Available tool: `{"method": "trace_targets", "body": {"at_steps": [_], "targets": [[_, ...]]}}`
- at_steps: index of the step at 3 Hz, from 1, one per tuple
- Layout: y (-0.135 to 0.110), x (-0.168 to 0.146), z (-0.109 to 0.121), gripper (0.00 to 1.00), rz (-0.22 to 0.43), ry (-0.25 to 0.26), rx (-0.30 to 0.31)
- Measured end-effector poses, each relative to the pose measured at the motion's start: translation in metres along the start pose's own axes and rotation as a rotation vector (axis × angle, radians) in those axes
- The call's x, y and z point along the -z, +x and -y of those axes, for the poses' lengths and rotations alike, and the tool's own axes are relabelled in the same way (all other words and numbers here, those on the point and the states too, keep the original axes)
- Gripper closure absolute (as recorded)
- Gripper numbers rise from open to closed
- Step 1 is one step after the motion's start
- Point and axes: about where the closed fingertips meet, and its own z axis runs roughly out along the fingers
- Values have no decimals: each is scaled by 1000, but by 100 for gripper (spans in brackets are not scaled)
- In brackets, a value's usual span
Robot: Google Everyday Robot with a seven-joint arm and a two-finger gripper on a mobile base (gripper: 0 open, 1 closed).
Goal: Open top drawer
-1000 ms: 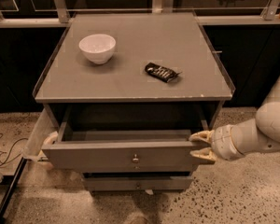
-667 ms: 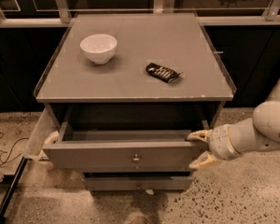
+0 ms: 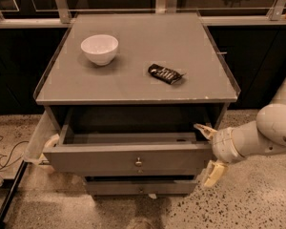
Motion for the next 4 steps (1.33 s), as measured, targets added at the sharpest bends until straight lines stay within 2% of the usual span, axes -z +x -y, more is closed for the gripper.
{"method": "trace_targets", "body": {"at_steps": [2,3,4], "targets": [[-10,-34,-5,0,18,-60,17],[-5,-48,-2,0,21,-73,9],[-5,-49,-3,19,21,-74,9]]}}
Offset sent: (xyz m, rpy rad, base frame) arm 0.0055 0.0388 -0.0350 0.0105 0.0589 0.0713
